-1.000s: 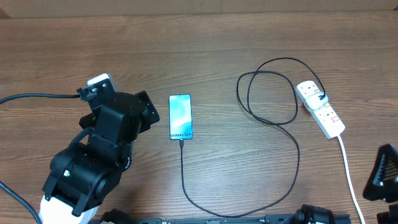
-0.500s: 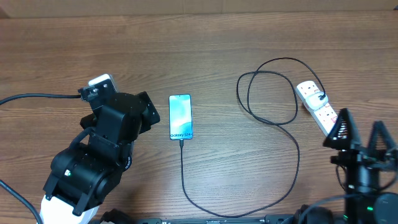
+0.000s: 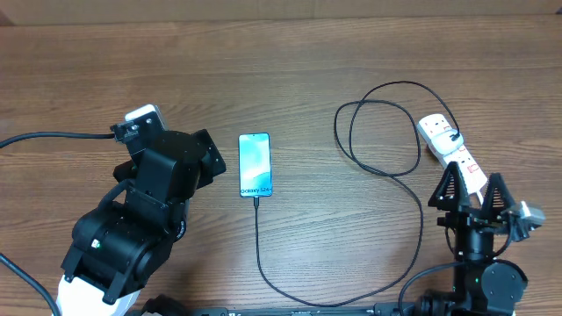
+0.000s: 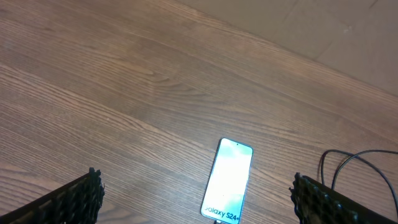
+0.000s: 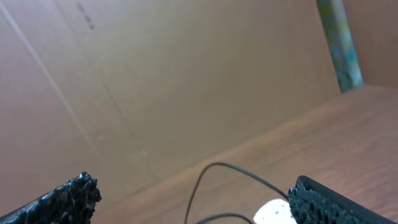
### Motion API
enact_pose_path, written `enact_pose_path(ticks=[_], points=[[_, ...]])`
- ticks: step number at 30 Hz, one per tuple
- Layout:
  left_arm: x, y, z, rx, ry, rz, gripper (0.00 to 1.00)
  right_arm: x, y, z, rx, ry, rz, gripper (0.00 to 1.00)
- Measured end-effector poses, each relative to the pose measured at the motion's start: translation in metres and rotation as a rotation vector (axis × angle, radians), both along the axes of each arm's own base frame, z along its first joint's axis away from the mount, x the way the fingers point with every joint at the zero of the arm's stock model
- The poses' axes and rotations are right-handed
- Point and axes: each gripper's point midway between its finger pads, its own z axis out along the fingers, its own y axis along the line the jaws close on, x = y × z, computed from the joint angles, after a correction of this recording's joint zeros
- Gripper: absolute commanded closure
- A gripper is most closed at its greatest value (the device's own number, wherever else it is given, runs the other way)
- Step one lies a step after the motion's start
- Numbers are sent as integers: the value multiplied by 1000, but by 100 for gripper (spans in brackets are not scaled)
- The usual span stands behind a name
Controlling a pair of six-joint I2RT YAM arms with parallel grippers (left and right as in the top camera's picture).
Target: Plug charger to phone and switch on socket
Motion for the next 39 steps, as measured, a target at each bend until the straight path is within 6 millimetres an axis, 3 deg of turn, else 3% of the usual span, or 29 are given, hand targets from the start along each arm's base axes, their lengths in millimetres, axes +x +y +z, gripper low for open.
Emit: enact_pose_path(ticks=[4,20,30,39], points=[[0,0,0,0,-1,0,0,5,-2,-21,8,43,-7,0],[0,0,0,0,0,0,0,12,-6,-71,28,148,-23,0],[0,0,0,0,0,0,0,13,-4,-71,-71,163,-22,0],[0,0,0,0,0,0,0,15,14,-71,-192,173,58,0]])
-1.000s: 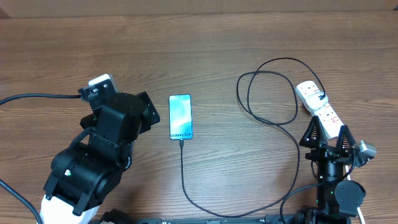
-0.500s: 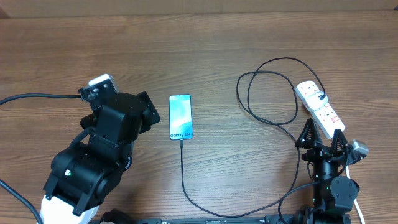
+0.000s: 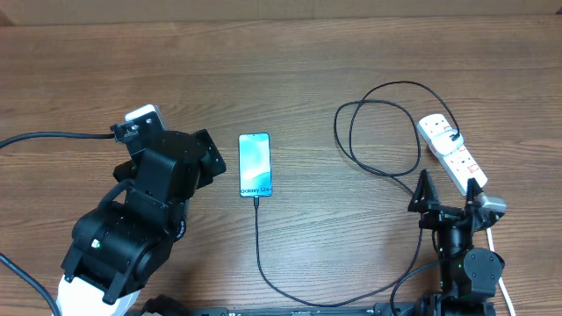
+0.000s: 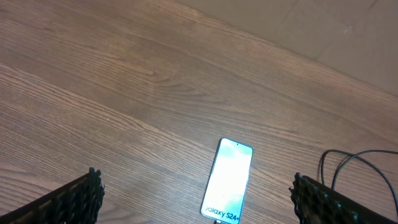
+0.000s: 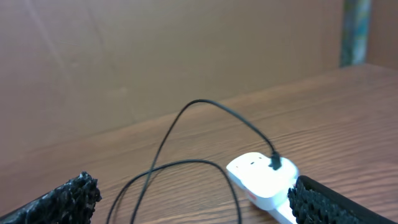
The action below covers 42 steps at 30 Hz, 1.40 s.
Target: Plug charger to phone and switch on socket
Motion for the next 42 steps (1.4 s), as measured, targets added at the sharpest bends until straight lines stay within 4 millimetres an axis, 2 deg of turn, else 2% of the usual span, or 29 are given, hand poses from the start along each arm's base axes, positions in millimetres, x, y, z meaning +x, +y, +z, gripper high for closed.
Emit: enact_pose_path(ticks=[6,42], points=[[0,0,0,0,0,0,1,0,8,0,-31,0,47,0],[0,0,0,0,0,0,0,0,9,1,-45,0,51,0]])
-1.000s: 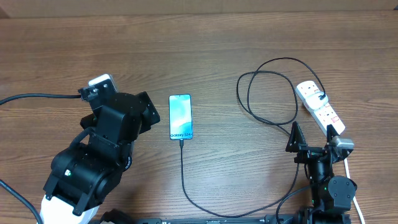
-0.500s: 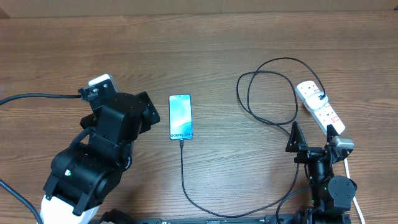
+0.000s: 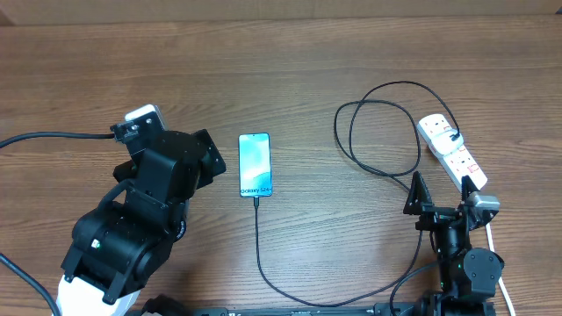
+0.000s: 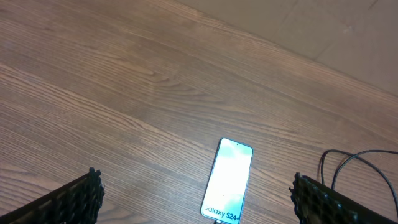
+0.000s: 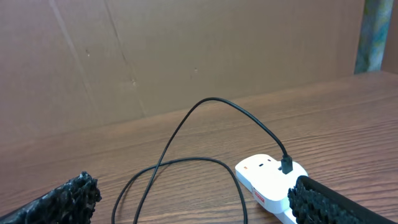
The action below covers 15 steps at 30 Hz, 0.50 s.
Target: Plug charger to phone and switch on socket
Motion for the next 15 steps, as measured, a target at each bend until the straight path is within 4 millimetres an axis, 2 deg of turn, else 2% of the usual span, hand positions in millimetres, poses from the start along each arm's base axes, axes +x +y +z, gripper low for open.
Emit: enact_pose_path(ticks=[4,15], points=[[-1,1,0,5,3,2,1,0,0,0,0,0,0,0],[-8,19,-6,111,17,24,1,0,0,0,0,0,0,0]])
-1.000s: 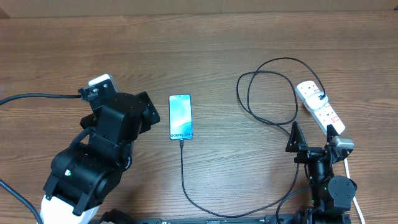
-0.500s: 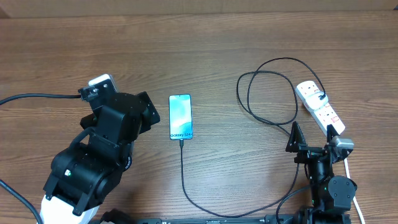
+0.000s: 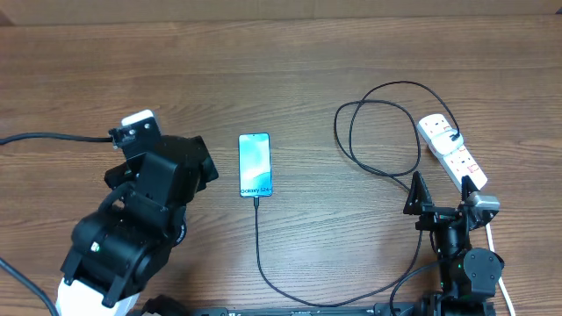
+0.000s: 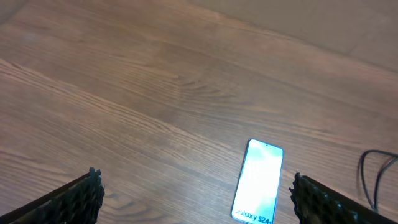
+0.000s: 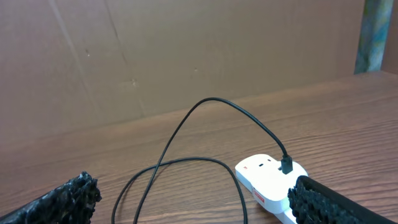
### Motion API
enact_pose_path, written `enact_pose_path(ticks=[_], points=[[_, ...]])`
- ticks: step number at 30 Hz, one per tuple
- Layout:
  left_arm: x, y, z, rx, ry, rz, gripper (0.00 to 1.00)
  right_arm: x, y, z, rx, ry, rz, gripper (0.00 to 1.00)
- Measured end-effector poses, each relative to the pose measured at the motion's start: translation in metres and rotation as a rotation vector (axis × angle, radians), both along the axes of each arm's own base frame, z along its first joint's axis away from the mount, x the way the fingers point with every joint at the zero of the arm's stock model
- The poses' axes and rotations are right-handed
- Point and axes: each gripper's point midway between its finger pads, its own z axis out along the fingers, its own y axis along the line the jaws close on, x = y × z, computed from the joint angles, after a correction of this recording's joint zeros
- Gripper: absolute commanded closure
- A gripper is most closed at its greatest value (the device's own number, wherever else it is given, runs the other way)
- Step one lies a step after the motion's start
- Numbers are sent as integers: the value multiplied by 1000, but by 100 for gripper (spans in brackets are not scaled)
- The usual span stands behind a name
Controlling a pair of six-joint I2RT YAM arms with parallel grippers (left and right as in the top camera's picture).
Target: Plug charger to phone and switch on socket
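The phone (image 3: 255, 165) lies face up mid-table, screen lit, with the black charger cable (image 3: 258, 237) running from its near end. It also shows in the left wrist view, the phone (image 4: 259, 181) lying between and beyond the fingers. The cable loops (image 3: 378, 132) to the white socket strip (image 3: 451, 154) at the right, where its plug (image 5: 286, 164) sits in the strip (image 5: 267, 179). My left gripper (image 4: 196, 199) is open, left of the phone. My right gripper (image 5: 193, 199) is open, just short of the strip's near end.
A brown cardboard wall (image 5: 186, 56) stands behind the table. The left arm's black cable (image 3: 53, 138) trails off the left edge. The wooden table (image 3: 290, 70) stretches bare toward the back.
My left gripper has shifted a little to the left, so the phone sits further right in its view. The right arm, phone, cable and strip have not moved.
At first my right gripper stood over the near end of the strip, tilted up at the wall. Then it was lower and nearer me, clear of the strip, and it stayed there. The left arm held still until its small shift left just now.
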Motion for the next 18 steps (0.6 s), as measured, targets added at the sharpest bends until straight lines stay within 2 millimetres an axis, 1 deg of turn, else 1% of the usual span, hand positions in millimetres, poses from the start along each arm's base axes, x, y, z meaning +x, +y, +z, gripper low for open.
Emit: enact_pose_path(ticks=[2,3,5,8,9,10,12,15,18], points=[[-1,3,-6,-7,-21,10,0,0,0,0,0,0,0,0],[-2,8,-13,-10,-29,22,0,0,0,0,0,0,0,0],[5,13,-24,-40,-91,49,0,0,0,0,-1,-2,0,0],[15,21,-53,-92,-185,70,0,0,0,0,-1,-2,1,0],[15,24,-62,-94,-191,69,0,0,0,0,-1,-2,0,0],[20,24,-67,-118,-243,54,0,0,0,1,-1,-2,1,0],[21,27,-79,-135,-304,21,1,0,0,1,-1,-2,0,0],[16,34,-95,-154,-380,-13,1,0,0,0,-1,-2,0,0],[8,42,-116,-160,-404,-25,1,0,0,0,0,-2,0,0]])
